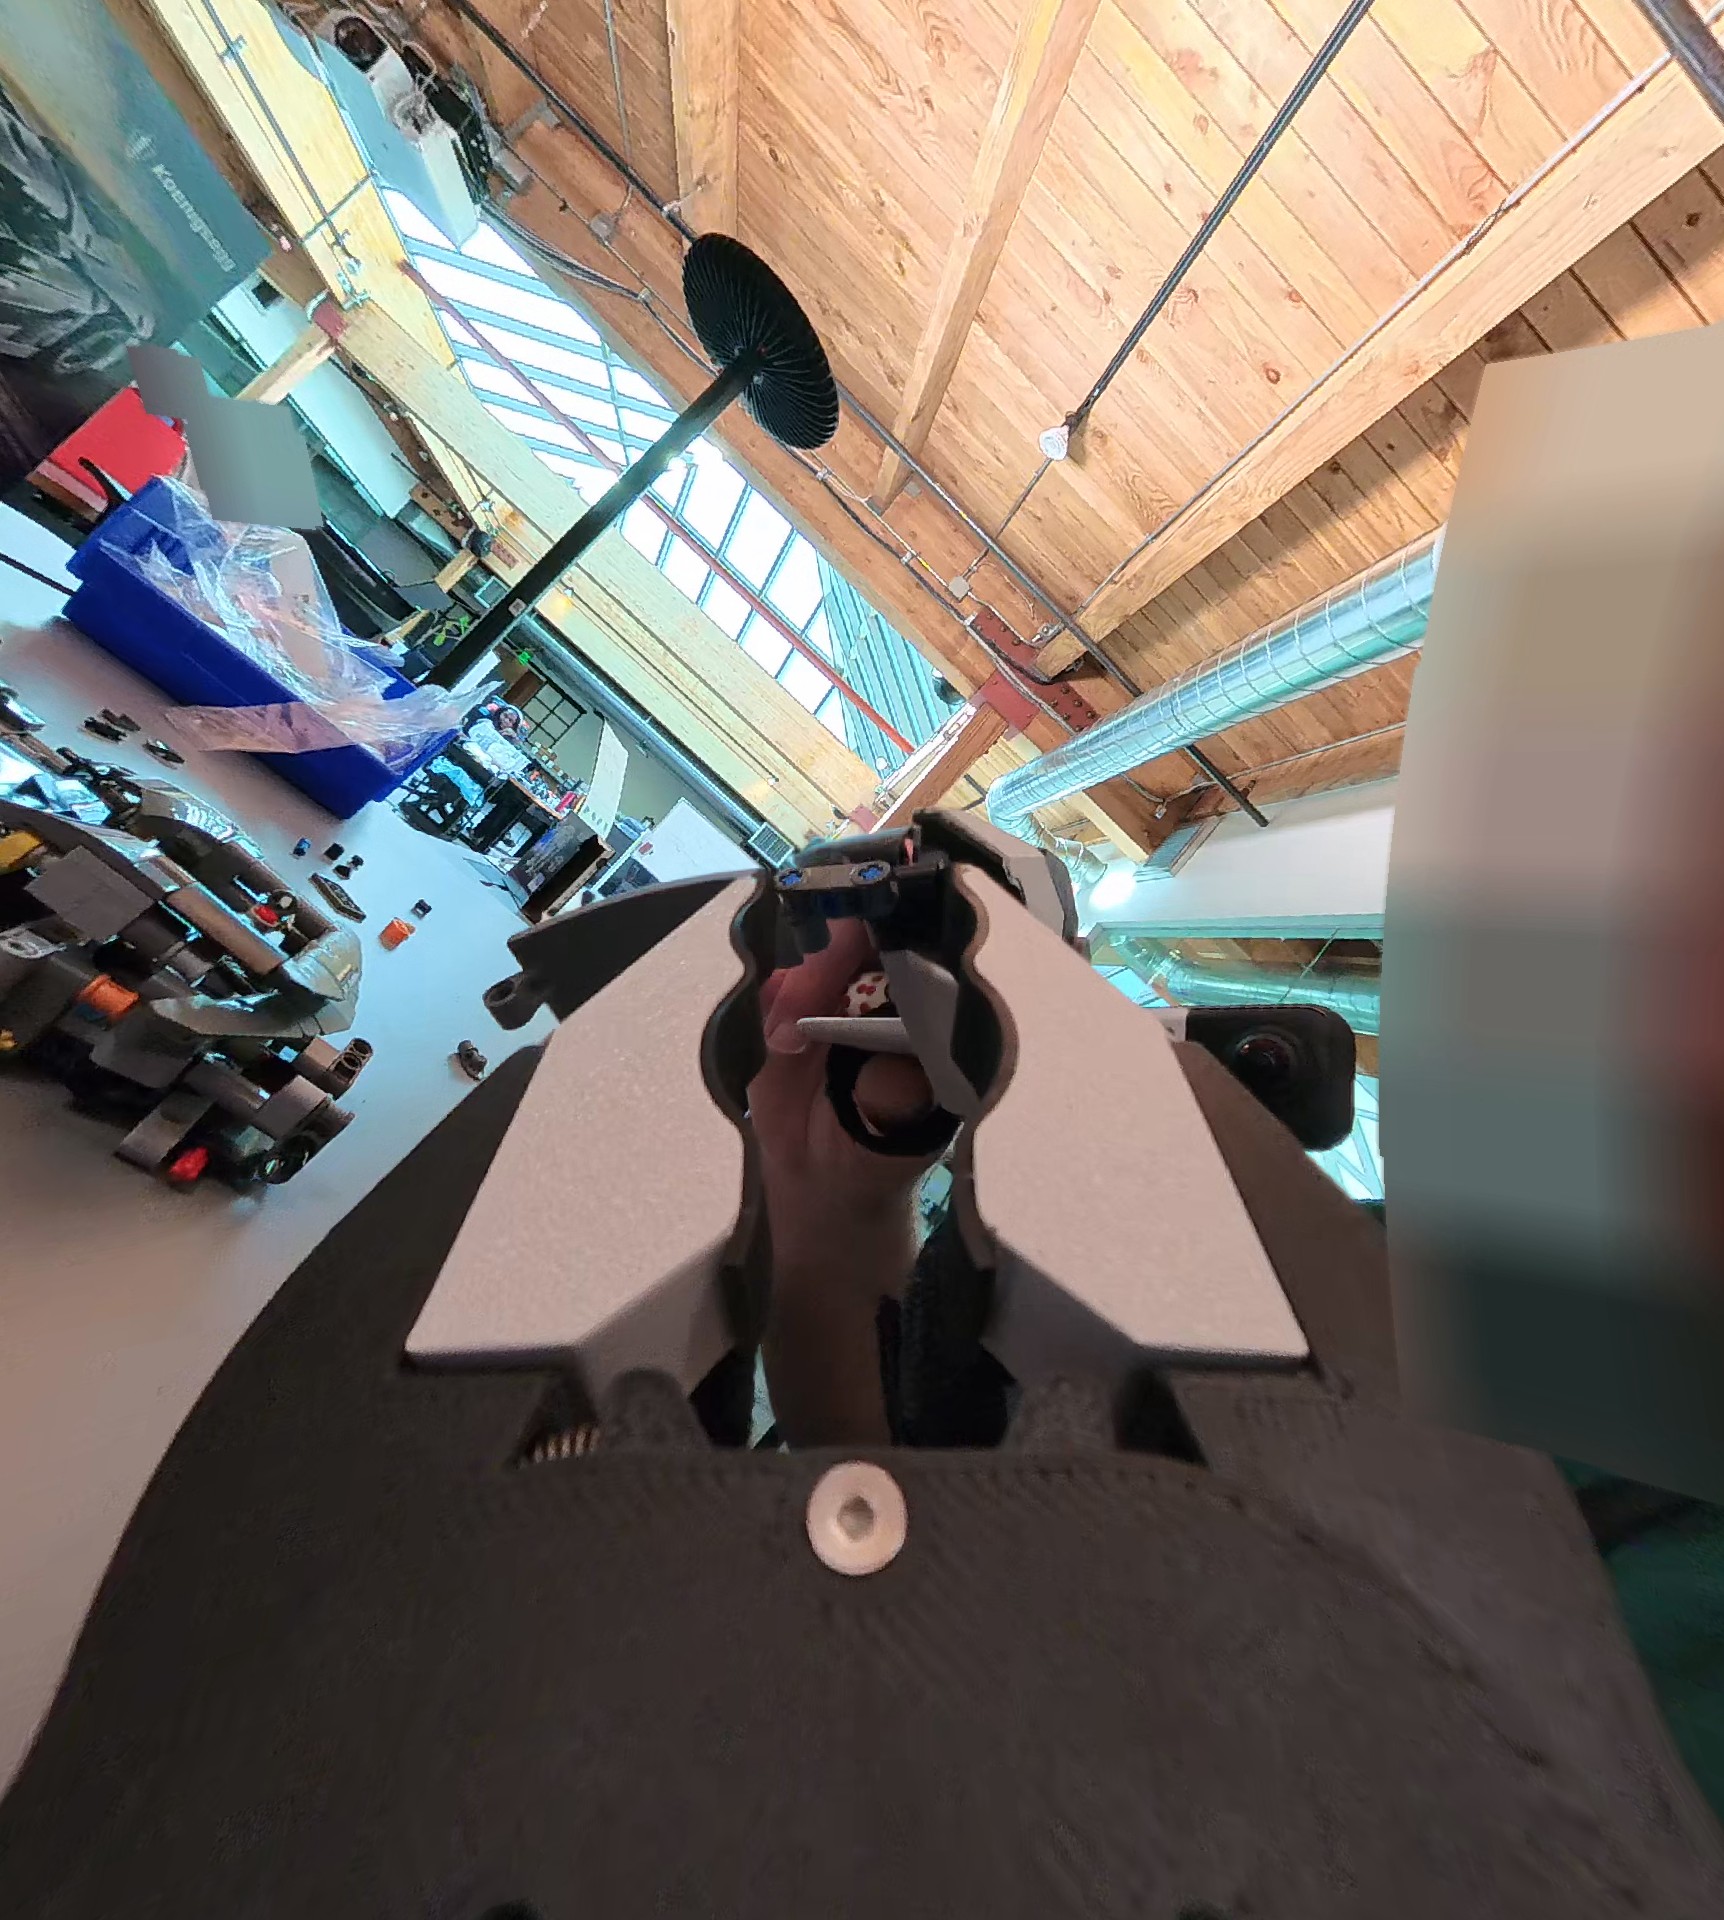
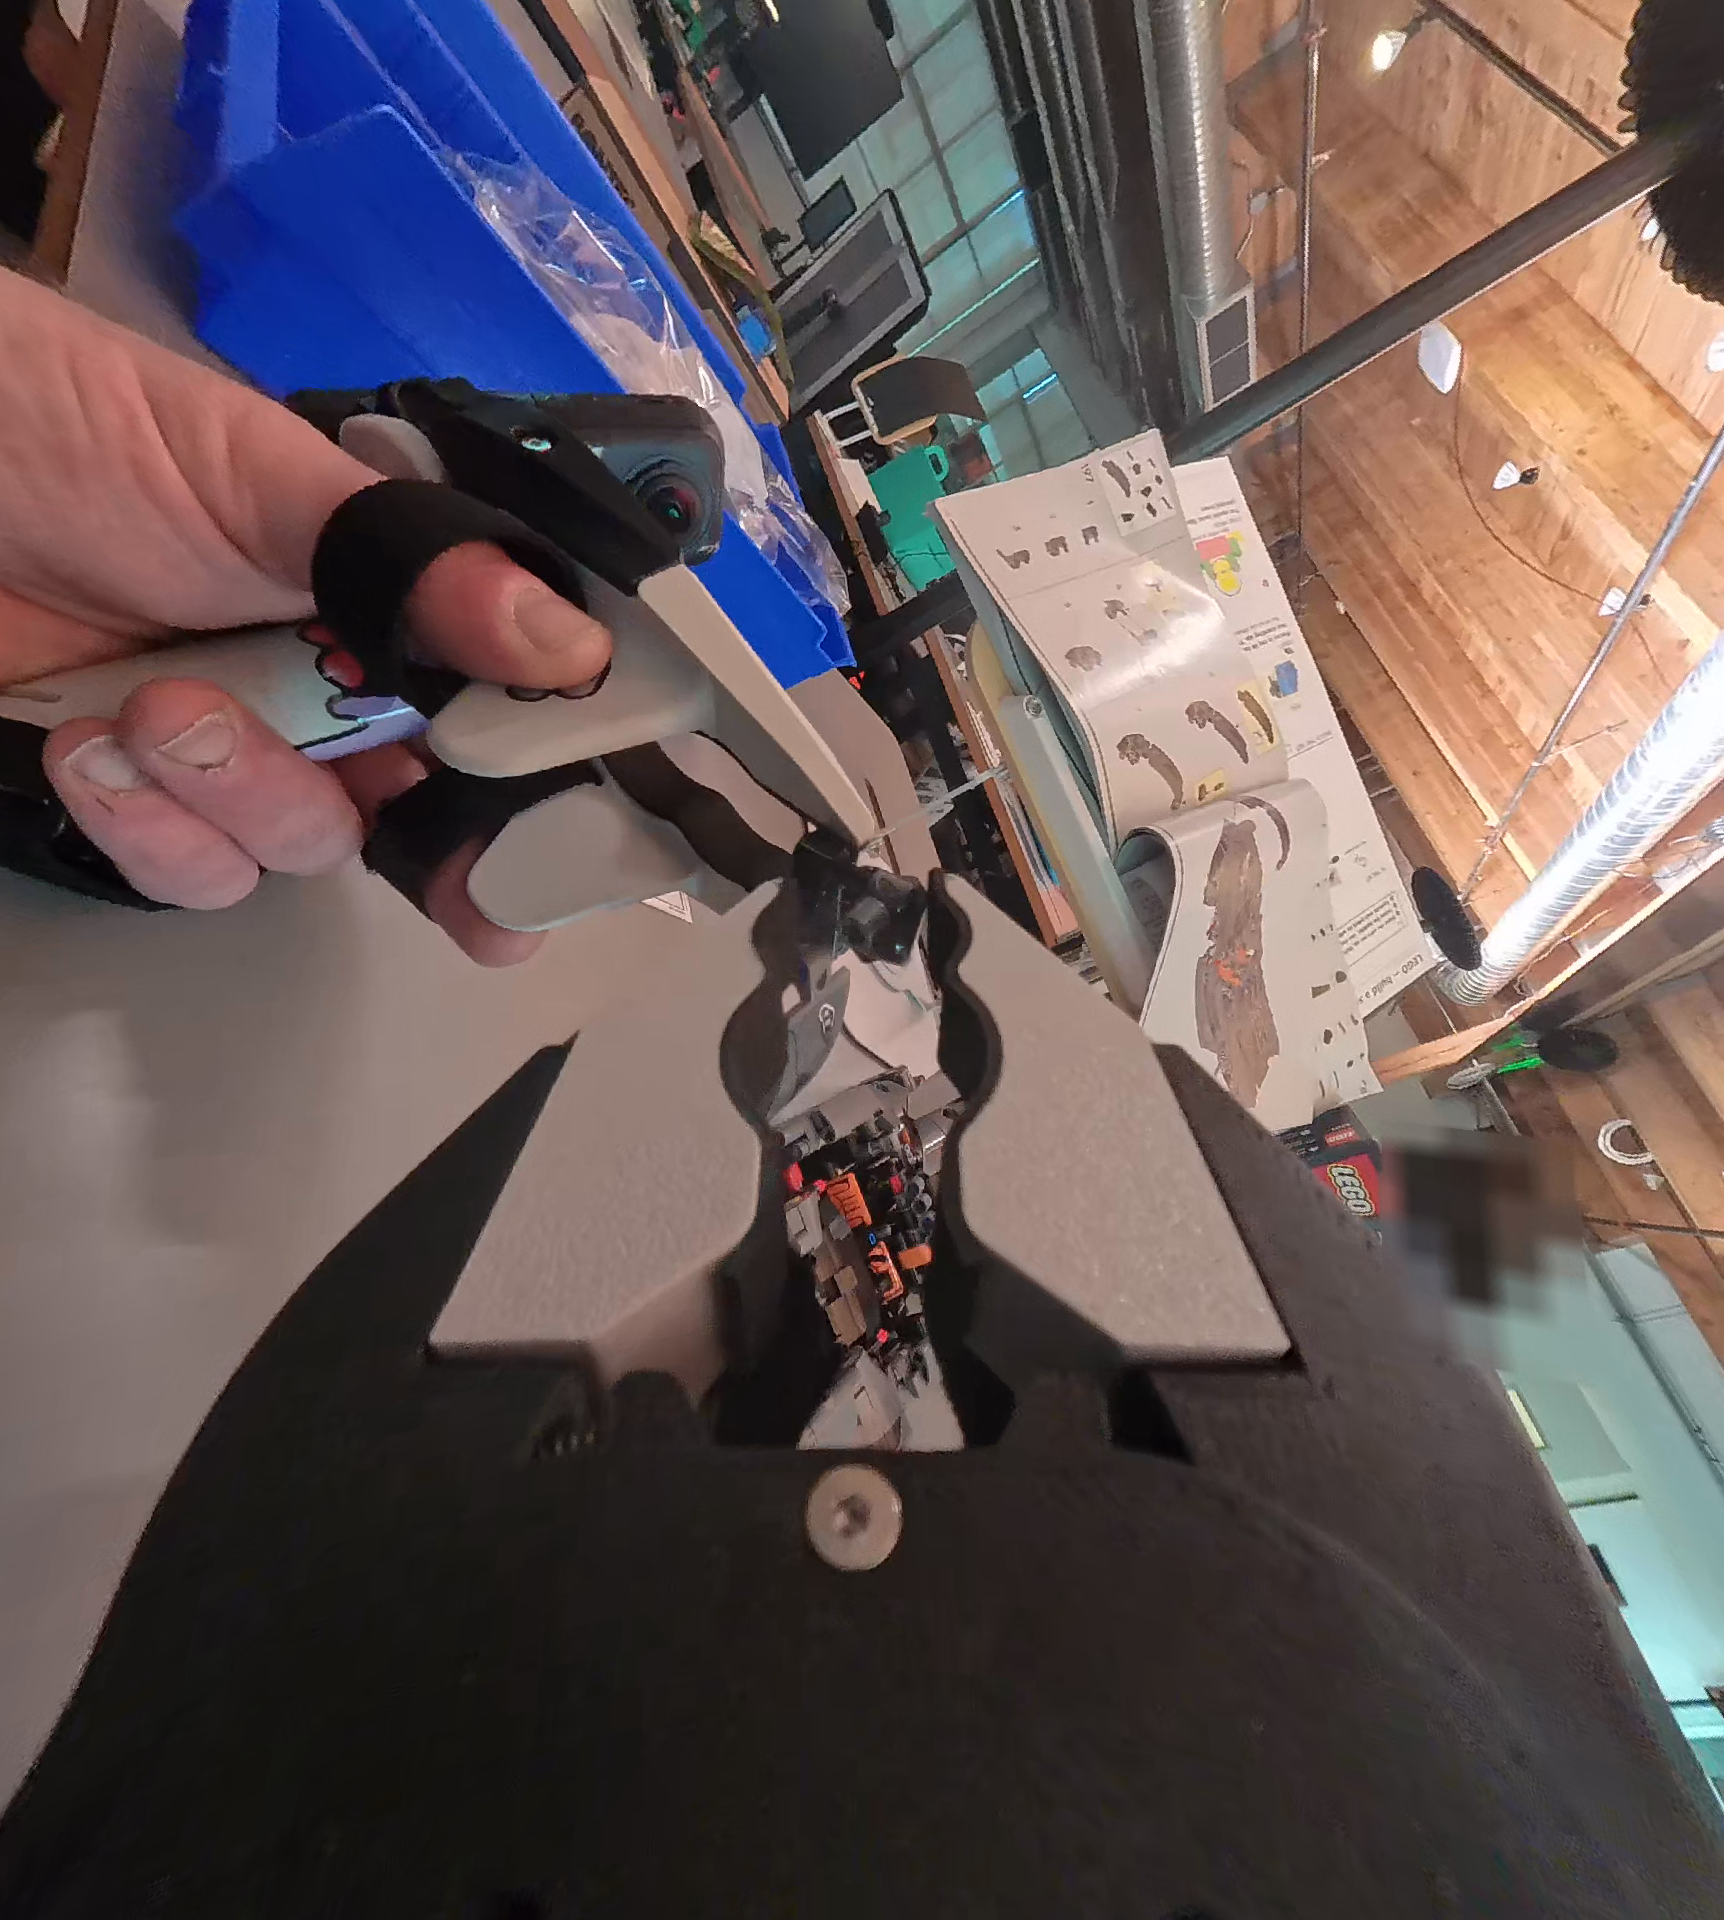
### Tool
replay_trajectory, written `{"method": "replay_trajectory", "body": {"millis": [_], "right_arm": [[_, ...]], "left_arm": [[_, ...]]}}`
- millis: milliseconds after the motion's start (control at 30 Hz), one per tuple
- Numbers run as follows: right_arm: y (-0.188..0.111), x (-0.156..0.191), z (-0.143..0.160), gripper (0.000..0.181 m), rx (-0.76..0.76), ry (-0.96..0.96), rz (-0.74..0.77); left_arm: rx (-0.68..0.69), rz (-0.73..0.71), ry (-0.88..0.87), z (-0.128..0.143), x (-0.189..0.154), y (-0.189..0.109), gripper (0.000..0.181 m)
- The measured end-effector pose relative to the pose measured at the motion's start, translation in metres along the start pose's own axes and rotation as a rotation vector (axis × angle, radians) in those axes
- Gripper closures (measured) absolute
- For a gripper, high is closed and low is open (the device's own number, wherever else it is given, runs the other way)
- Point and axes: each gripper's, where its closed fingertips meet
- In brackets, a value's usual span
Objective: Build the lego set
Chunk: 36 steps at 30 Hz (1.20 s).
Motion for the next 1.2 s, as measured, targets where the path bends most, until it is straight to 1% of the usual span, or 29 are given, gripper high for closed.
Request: {"method": "replay_trajectory", "body": {"millis": [133,300,433,500,667,767,867,900,933,967,1200], "right_arm": [[0.001,0.000,0.002,0.158,0.008,-0.012,0.000],[0.003,0.000,0.004,0.148,0.018,-0.026,0.028],[0.002,-0.005,0.004,0.149,0.021,-0.013,0.082],[0.000,-0.006,0.002,0.154,0.003,-0.006,0.107],[0.002,-0.006,0.003,0.145,0.010,0.013,0.111],[0.002,-0.005,0.005,0.145,0.015,0.009,0.100],[0.003,0.001,0.007,0.133,0.024,0.004,0.060],[0.001,0.000,0.007,0.137,0.021,-0.001,0.064],[0.000,-0.004,0.007,0.148,0.022,-0.005,0.078],[-0.001,-0.005,0.009,0.155,0.029,-0.008,0.079],[-0.002,-0.006,0.008,0.156,0.027,-0.019,0.067]], "left_arm": [[0.001,-0.002,-0.009,0.000,0.002,0.001,0.152],[-0.010,-0.008,-0.006,0.000,0.002,0.004,0.152],[-0.044,-0.004,-0.017,-0.003,0.001,0.006,0.151],[-0.059,0.005,-0.027,-0.004,0.000,0.007,0.151],[-0.065,0.002,-0.037,-0.001,0.000,0.011,0.151],[-0.075,0.009,-0.055,0.001,0.001,0.011,0.151],[-0.077,-0.005,-0.046,0.001,0.003,0.012,0.152],[-0.075,0.001,-0.050,0.001,0.003,0.011,0.152],[-0.072,-0.002,-0.051,0.001,0.003,0.011,0.152],[-0.072,-0.010,-0.047,0.001,0.005,0.011,0.152],[-0.067,-0.002,-0.051,0.002,0.004,0.012,0.152]]}}
Point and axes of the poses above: each gripper's, where its closed fingertips meet, y out along the fingers, z out of its underside, x = y × z across the jaws, and after that the axes turned 5 degrees about y, right-handed
